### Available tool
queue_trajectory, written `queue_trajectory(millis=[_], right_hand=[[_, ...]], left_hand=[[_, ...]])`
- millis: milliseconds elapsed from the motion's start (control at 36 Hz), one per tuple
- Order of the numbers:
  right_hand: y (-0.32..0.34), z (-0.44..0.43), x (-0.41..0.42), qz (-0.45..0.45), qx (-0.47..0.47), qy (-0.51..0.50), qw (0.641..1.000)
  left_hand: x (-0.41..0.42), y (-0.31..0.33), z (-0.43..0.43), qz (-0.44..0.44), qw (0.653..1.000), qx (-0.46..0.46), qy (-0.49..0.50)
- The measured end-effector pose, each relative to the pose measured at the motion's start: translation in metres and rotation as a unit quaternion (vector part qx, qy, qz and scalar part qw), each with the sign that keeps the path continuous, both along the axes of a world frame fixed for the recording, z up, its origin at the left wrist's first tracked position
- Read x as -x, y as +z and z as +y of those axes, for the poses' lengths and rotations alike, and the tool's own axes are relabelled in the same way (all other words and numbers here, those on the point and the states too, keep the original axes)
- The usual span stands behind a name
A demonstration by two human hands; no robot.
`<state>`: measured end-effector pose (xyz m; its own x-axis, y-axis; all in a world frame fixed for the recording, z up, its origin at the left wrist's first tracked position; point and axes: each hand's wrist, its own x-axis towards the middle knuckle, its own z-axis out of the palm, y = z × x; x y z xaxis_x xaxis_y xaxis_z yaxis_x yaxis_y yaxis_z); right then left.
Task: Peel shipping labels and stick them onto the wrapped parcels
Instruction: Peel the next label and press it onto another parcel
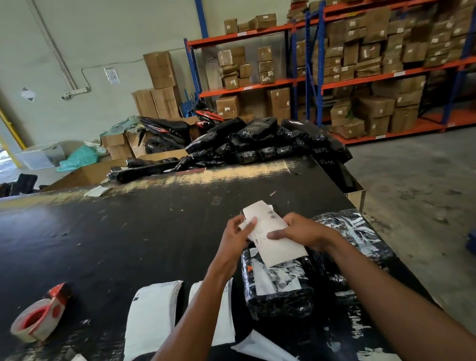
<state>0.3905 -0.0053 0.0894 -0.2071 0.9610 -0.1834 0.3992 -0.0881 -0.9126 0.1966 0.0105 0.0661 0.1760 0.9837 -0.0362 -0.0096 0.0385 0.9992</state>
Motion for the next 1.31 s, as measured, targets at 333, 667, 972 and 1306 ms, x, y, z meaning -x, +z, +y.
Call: queue_trajectory(millis=[333,667,972,1306], right_hand=[[-0.027,-0.008,0.004,-0.042,0.072,-0.165,0.983],[-0.038,-0.021,0.027,-0.263,0.015,-0.180,0.948],[-0.052,-0.014,0.029,-0.352,-0.012,-0.185,0.917],[-0.055,-0.014,0.032,-0.365,-0.028,-0.190,0.911]], left_hand=[[0.009,-0.044,-0.004,0.105,0.991,0.085,0.002],[0.014,-0.064,-0.002,0.189,0.977,0.094,0.026],[0.008,-0.064,-0.001,0.232,0.966,0.094,0.058],[0.007,-0.066,0.006,0.269,0.954,0.110,0.067]])
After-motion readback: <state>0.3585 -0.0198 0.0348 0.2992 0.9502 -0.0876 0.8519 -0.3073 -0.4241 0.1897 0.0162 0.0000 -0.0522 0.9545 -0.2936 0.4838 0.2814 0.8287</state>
